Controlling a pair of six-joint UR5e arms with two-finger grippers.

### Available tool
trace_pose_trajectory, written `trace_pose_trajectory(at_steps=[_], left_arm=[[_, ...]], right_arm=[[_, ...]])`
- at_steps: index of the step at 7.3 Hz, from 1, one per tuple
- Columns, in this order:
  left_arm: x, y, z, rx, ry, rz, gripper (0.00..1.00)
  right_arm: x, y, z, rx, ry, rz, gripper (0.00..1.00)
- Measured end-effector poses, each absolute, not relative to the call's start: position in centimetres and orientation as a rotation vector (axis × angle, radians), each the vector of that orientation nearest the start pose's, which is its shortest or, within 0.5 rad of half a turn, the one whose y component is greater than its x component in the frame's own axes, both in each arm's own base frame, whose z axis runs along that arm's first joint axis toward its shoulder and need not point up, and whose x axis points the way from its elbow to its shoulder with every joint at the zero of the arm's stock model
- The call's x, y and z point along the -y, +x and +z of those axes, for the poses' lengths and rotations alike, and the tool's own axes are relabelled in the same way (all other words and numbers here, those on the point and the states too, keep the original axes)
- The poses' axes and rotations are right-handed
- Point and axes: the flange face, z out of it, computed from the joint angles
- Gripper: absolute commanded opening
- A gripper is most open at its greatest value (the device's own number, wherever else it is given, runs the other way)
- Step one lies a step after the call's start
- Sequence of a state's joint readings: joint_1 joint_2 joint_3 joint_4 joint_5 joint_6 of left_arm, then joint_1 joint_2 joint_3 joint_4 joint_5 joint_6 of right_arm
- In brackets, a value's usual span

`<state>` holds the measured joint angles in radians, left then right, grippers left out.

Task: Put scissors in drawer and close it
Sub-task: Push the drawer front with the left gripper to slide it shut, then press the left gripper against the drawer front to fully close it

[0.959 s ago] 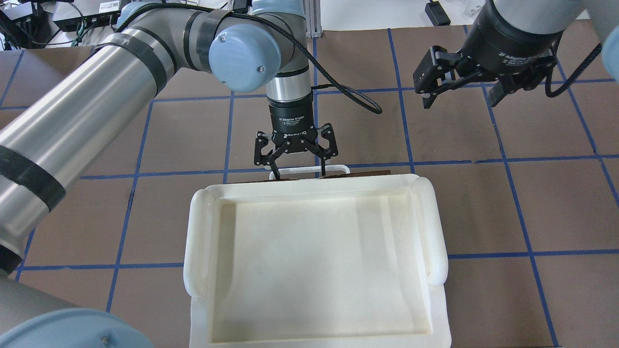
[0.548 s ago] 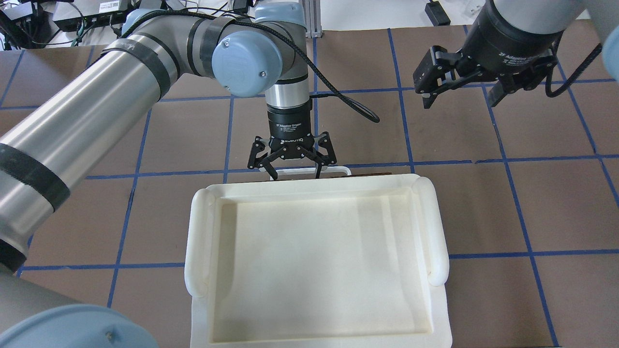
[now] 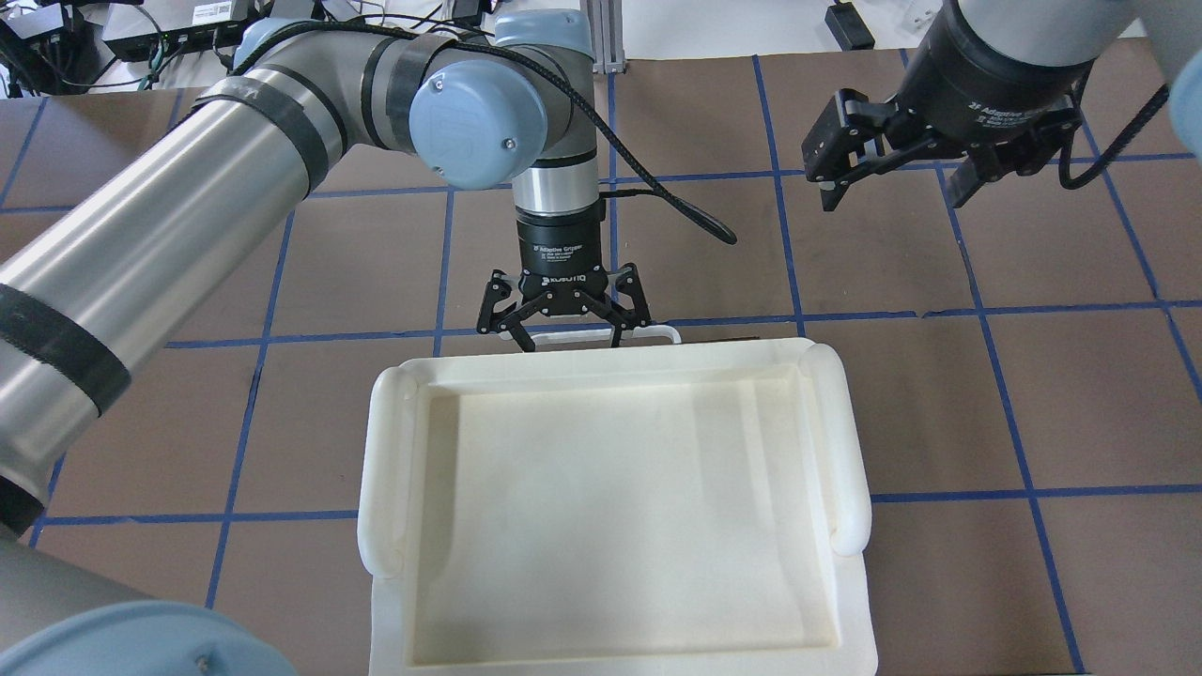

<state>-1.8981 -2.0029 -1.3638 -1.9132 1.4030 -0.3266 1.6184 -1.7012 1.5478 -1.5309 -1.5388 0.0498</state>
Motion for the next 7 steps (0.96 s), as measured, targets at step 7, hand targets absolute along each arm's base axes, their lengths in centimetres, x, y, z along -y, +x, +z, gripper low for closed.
trace_pose_trajectory(at_steps=[7], left_arm=[[52.8, -30.3, 36.0, -2.997, -0.045, 0.626, 1.0]], right_arm=[[43.6, 15.8, 55.6, -3.096, -0.001, -0.171, 1.0]])
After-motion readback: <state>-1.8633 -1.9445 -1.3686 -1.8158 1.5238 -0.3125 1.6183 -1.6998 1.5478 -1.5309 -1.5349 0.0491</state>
